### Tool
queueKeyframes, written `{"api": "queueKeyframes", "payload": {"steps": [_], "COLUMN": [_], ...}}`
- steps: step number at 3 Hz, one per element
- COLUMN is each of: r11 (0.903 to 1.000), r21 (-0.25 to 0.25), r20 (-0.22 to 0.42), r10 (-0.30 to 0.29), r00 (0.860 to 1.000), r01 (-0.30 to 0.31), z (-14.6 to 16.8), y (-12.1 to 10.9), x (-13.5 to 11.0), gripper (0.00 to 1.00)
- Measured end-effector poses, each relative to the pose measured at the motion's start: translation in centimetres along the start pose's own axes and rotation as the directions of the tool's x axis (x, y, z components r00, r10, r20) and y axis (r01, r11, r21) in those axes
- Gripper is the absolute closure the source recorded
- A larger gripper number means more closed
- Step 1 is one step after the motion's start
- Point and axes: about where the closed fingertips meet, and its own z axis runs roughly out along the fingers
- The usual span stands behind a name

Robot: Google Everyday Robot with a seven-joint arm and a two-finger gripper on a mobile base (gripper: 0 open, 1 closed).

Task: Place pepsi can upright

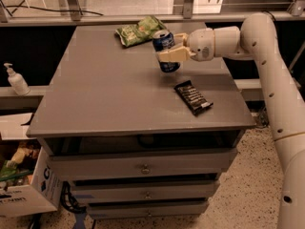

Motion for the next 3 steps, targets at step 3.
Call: {"api": "queueKeyframes", "payload": {"steps": [3], "r11": [0.9992], "r21": [-0.007], "r20": [-0.01], "r10": [0.039], "r00": [0.999], "r01": [-0.039], "z": [-1.3], "y": [-0.28], "x": [-1.72], "gripper": [1.0]}}
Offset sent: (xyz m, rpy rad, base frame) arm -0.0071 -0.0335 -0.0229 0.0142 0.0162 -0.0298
